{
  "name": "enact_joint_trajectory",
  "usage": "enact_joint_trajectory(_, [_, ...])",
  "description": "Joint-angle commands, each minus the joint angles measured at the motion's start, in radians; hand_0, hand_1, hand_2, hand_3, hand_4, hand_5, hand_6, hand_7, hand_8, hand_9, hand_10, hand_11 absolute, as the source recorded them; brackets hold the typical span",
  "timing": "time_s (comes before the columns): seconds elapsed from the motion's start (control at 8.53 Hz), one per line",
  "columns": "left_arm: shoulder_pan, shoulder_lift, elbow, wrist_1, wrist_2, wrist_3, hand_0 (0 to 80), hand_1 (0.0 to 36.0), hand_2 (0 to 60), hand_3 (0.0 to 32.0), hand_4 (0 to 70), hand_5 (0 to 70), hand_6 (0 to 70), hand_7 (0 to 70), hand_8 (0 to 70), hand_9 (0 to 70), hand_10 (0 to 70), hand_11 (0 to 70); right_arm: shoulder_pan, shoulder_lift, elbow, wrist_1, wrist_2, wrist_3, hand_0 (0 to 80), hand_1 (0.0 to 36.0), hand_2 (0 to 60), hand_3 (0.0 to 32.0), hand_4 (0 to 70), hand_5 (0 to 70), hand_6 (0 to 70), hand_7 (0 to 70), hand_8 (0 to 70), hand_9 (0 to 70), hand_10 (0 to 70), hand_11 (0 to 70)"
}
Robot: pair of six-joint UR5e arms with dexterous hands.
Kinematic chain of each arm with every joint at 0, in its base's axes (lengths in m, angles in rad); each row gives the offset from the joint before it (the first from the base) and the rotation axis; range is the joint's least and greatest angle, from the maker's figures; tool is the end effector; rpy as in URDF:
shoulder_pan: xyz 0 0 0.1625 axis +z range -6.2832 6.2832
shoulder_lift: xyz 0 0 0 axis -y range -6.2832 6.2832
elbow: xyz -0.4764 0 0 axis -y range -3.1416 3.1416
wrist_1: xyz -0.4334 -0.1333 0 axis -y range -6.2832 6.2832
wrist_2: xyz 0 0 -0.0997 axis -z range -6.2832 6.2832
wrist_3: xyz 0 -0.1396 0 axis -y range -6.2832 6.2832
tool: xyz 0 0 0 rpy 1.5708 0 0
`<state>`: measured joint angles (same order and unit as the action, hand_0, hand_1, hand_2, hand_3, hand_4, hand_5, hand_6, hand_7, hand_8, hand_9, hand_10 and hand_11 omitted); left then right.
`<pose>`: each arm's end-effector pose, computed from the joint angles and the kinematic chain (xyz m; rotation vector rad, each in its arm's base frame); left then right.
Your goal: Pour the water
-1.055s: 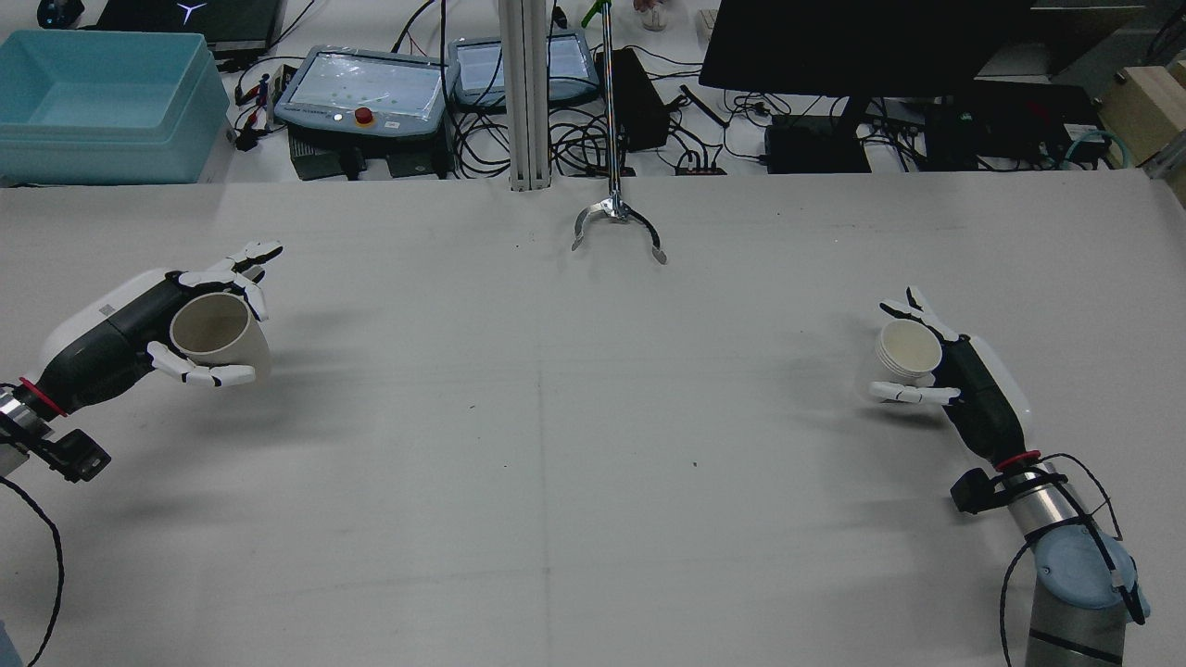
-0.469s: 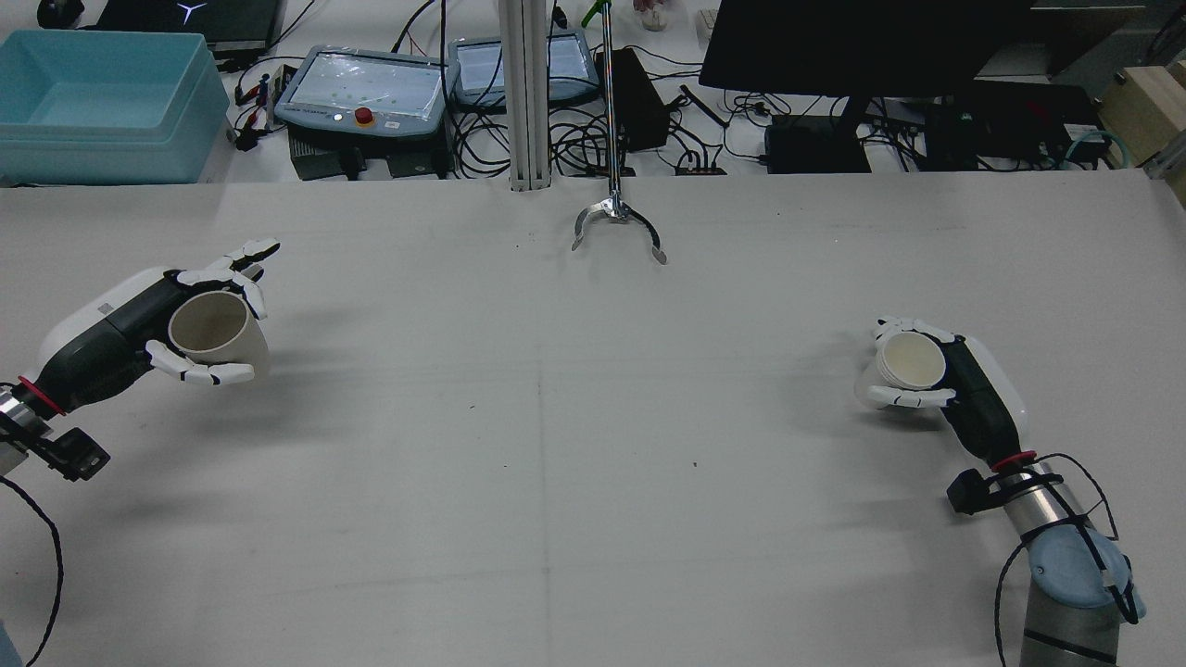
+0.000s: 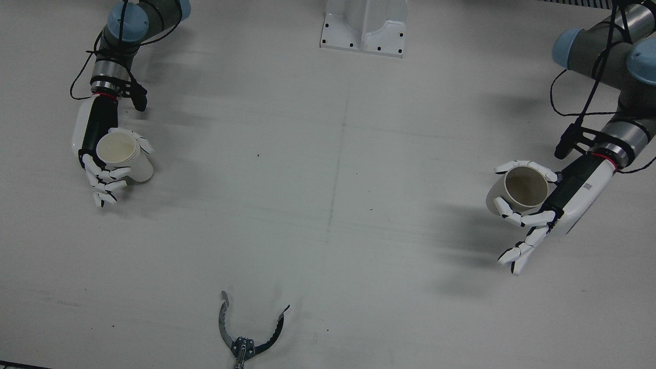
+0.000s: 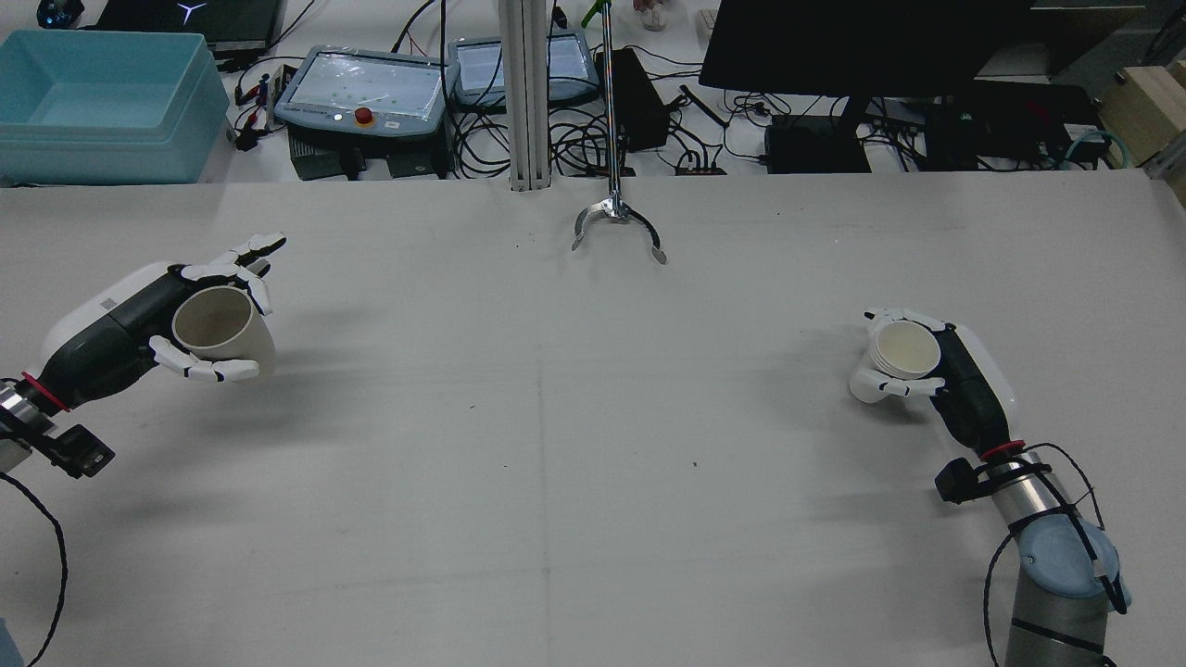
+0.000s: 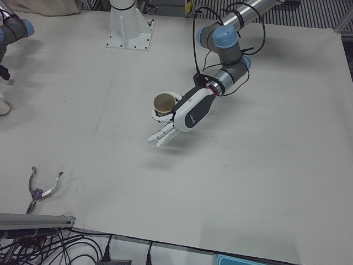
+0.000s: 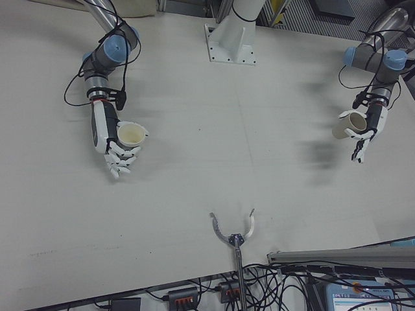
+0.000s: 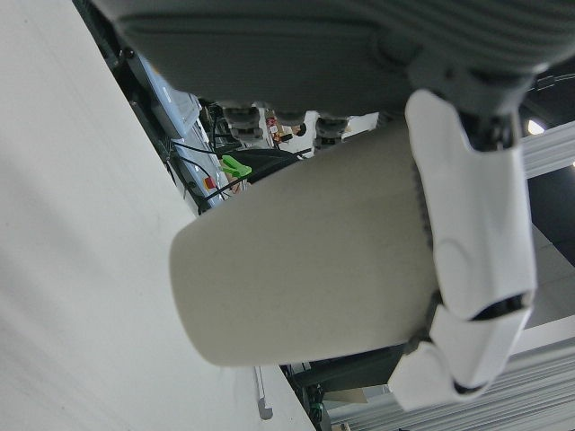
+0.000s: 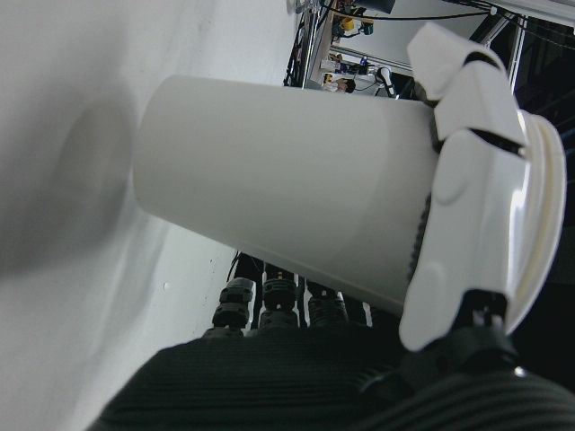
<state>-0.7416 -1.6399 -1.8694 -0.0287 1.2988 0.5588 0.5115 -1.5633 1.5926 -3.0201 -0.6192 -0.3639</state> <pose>0.3270 -0.5311 0.5220 -0.0993 2.2362 -1.3355 -0.3429 -0.4757 0.7126 0.1494 -2.1551 1.9504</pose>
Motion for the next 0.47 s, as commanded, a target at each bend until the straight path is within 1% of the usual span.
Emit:
enact_joint_trajectory(0.0, [0.005, -0.073, -0.051, 0.068, 0.002, 0.006, 48.8, 36.0, 60.0, 0.0, 66.2, 70.0, 6.5, 15.3, 0.6, 2.6, 5.5, 10.1, 0.041, -0.004, 0.059, -0.005, -0.005, 0.006, 59.1, 25.3, 31.9, 0.0, 32.9, 53.2, 36.4, 54.3, 21.0, 31.5, 8.3, 14.1])
enact_joint_trajectory(0.12, [0.007, -0.131, -0.053, 0.114, 0.004, 0.006, 49.5, 36.0, 60.0, 0.0, 66.9, 70.0, 7.1, 16.1, 0.9, 2.9, 5.8, 10.5, 0.065, -0.006, 0.090, -0.008, -0.011, 0.006, 56.0, 27.9, 51.5, 0.0, 29.2, 62.9, 39.5, 58.9, 24.9, 37.2, 9.4, 15.8])
enact_joint_trajectory(0.23, [0.010, -0.182, -0.053, 0.143, 0.014, 0.007, 49.3, 36.0, 60.0, 0.0, 67.1, 70.0, 7.4, 16.5, 1.2, 3.3, 5.9, 10.7, 0.120, -0.006, 0.110, -0.034, -0.069, 0.005, 49.4, 34.3, 60.0, 0.0, 26.4, 70.0, 44.0, 67.6, 30.9, 45.2, 11.2, 18.2])
enact_joint_trajectory(0.35, [0.016, -0.252, -0.053, 0.194, 0.020, 0.007, 49.1, 36.0, 60.0, 0.0, 67.1, 70.0, 7.7, 16.8, 1.4, 3.6, 6.1, 10.8, 0.160, -0.003, 0.136, -0.067, -0.132, 0.002, 46.0, 36.0, 60.0, 0.0, 28.0, 70.0, 51.7, 70.0, 38.2, 53.7, 13.7, 22.0])
